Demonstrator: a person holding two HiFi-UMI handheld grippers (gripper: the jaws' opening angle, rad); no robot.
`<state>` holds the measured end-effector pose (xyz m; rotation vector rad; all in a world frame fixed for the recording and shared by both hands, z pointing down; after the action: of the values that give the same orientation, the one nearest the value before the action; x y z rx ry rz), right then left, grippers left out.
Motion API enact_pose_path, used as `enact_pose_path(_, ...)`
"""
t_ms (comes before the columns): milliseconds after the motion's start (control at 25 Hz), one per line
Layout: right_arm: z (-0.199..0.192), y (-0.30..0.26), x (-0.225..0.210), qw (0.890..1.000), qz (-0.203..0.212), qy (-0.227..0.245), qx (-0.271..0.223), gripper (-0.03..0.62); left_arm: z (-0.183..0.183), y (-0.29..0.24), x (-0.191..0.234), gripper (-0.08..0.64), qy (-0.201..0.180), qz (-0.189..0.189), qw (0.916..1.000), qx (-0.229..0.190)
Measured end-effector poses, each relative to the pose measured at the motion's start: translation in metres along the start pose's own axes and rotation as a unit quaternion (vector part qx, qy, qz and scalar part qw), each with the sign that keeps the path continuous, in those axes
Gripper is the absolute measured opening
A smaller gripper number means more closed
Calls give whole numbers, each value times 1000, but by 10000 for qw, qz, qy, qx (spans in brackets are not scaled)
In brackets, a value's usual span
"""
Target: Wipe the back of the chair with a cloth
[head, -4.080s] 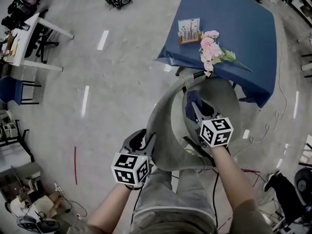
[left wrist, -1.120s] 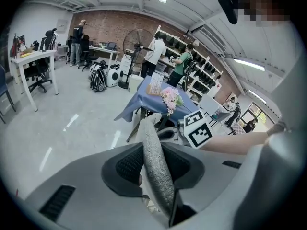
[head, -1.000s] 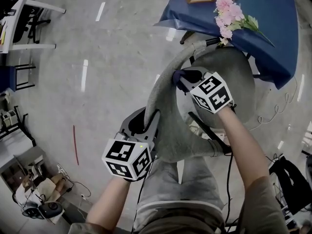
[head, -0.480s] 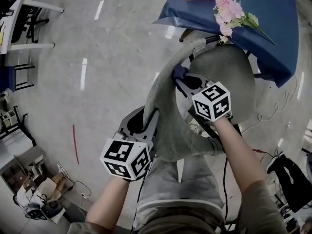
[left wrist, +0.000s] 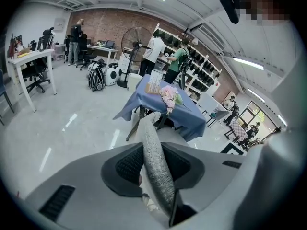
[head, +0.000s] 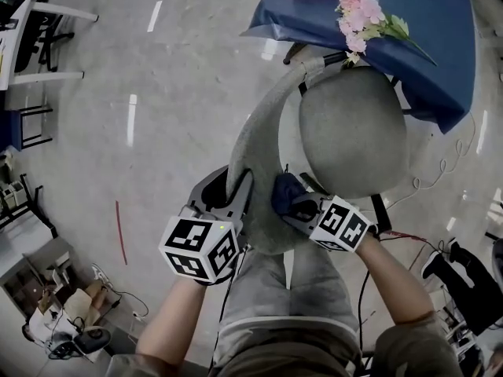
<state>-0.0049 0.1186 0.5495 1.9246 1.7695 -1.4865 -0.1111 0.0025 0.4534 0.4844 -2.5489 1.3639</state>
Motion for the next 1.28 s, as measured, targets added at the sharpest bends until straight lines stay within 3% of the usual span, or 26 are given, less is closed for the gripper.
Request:
enact_pose_path(200,-58,32,29,9917,689,-150,1076,60,0,0,0,126,28,22,10000,-25)
enact_pose_path(320,-63,40,30,9835,1022,-157,1485,60,0,-2,-1,126,42,32,10000,-37)
enact_pose_path(520,-28,23,31,9786,1144,674,1573,60,0,-4,-2,126,83,-29,9999,-51)
enact_pose_path(680,25,12,18,9801,1086,1211,1138,60,0,-2,-1,127,128,-52,9999,-87)
enact_pose_path(840,78,11,-11,9859,556,1457,603,60,1,-2,0,126,133,-27,9999,-94)
enact_pose_path(1000,127,28,-51,9886,-327,1461,-178,60,0,-1,0,126,129,2,9999,-76)
enact_pose_path(1120,149,48,-94,9794,-1226,1469,-639,58,0,0,0,126,111,14,9999,-58)
enact_pose_path(1200,161,69,-126,9710,-1796,1099,-1134,58,0,0,0,126,101,14,9999,-50)
enact_pose_path(1280,168,92,-158,9544,-2463,654,-1558,58,0,-1,0,126,96,13,9999,-53)
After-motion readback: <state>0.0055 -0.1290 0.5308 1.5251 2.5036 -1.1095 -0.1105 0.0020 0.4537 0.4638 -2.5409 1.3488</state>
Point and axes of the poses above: the fingertips, and each gripper's own axes: y backward along the fingers, x to its left, z out of its top, the point moved 3 cm from there along y, backward along the fingers, and after that the axes turned 3 degrees about z, right-handed, at the moved point
